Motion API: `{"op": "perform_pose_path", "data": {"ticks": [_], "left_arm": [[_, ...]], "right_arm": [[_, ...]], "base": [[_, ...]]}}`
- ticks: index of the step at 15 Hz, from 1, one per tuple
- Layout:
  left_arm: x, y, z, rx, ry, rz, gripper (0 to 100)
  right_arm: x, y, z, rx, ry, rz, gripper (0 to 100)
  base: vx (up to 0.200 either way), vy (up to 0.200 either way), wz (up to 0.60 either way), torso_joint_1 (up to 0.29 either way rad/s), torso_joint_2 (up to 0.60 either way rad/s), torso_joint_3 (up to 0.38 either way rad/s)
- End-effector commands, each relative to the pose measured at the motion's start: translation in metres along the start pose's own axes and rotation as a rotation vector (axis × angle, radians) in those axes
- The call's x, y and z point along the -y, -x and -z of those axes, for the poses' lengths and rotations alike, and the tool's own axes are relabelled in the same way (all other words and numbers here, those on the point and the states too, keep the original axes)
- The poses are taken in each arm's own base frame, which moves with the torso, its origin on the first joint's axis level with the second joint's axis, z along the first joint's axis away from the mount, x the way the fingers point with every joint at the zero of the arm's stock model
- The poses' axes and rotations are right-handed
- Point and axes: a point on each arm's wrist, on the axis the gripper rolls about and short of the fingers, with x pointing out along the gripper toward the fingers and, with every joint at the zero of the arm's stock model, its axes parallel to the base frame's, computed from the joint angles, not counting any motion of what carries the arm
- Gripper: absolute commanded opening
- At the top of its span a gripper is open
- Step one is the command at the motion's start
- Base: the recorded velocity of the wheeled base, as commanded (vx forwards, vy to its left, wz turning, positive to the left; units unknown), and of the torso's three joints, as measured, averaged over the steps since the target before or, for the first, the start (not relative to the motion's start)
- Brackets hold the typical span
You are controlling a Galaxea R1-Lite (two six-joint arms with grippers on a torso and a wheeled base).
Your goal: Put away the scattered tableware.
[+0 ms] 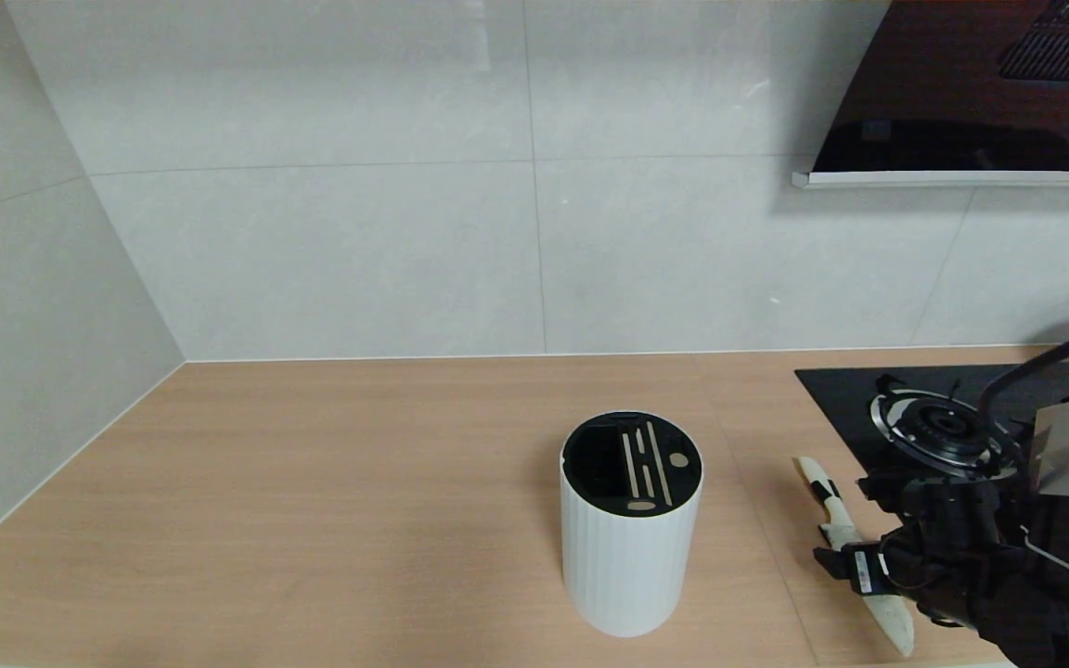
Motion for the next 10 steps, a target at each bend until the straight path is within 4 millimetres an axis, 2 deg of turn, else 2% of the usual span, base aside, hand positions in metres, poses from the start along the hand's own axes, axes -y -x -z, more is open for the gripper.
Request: {"op": "perform_pose_path", "data": {"ticks": [1, 4, 10], "left_arm": [[0.000, 0.000, 0.000, 0.000, 0.001, -0.001, 100], [0.000, 0.000, 0.000, 0.000, 0.001, -0.001, 100], [0.000, 0.000, 0.000, 0.000, 0.001, -0.001, 100]], "right_arm": [[-0.001, -0.008, 0.004, -0.002, 0.000, 0.000, 100], [-0.001, -0.016, 0.003, 0.019, -0.004, 0.000, 100], [-0.001, -0.019, 0.003, 0.020, -0.014, -0.001, 100]], "base": [[0.000, 0.000, 0.00, 0.000, 0.00, 0.000], [0.000, 0.000, 0.00, 0.000, 0.00, 0.000], [0.000, 0.000, 0.00, 0.000, 0.00, 0.000]]}}
